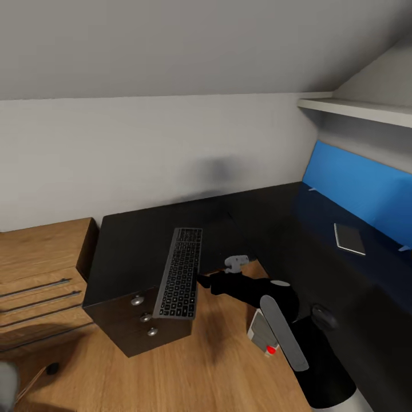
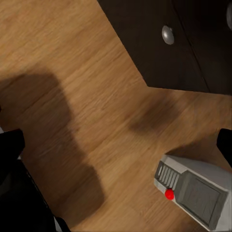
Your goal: In the bedroom, organize the workspace by keeping the computer under the desk, ensuring the monitor is on the desk, placing the keyboard on the desk next to the monitor, placing the mouse on the desk next to the keyboard, moving the folder from the swivel chair onto the desk next to the mouse, stacking the notebook on top of the folder with the pen on top of the notebook, and positioning the swivel chair next to the desk.
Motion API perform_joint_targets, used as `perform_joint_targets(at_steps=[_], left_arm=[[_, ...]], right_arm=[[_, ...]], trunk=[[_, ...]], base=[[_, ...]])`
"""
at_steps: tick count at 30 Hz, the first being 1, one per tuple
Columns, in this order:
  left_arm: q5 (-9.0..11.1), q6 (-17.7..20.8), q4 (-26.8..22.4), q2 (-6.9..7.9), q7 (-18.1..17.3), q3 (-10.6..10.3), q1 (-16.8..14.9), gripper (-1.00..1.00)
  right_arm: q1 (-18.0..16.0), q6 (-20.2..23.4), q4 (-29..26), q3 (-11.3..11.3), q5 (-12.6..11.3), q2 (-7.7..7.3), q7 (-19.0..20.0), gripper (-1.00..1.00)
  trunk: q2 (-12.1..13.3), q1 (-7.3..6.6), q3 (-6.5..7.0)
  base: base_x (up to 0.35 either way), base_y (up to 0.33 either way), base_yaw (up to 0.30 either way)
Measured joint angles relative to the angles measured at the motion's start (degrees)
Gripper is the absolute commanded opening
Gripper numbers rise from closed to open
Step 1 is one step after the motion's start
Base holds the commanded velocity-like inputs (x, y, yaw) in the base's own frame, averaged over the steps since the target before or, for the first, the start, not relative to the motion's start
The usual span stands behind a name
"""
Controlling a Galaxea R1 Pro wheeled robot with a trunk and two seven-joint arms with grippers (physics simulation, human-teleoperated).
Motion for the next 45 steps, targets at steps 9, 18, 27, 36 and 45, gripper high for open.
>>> perform_joint_targets(at_steps=[9, 18, 27, 36, 45], left_arm=[[1.43, 0.56, -1.23, -1.66, -3.47, 0.02, -0.98, 1.0], [2.08, 1.21, 1.75, -4.53, -3.18, -0.01, -8.95, 1.0], [-0.15, 1.13, 5.17, -8.69, -3.17, -0.93, -13.14, 1.0], [-1.97, -4.17, 6.73, -10.79, -3.63, -1.63, -13.63, 1.0], [-1.53, -5.2, 9.97, -11.34, -10.33, -1.67, -13.7, 1.0]], right_arm=[[0.84, 1.13, -0.94, 0.55, 0.66, 0.07, -4.54, 1.0], [1.4, 1.64, -1.09, 0.72, 0.75, 0.36, -5.56, 1.0], [0.76, 2.5, -1.1, 0.28, 0.51, 0.91, -5.67, 1.0], [1.02, -0.39, -1.1, -1.76, -0.04, 0.68, -4.84, 1.0], [0.78, -2.17, -1.12, -2.38, -0.49, 0.69, -1.95, 1.0]], trunk=[[-0.38, 0.21, 0.52], [-4.0, 2.19, -0.31], [-7.61, 4.17, -1.48], [-11.22, 6.15, -3.04], [-14.83, 8.12, -4.16]], base=[[-0.001, 0.0, 0.091], [0.0, 0.0, 0.019], [0.0, 0.0, 0.028], [0.0, 0.0, -0.007], [0.0, 0.0, -0.148]])
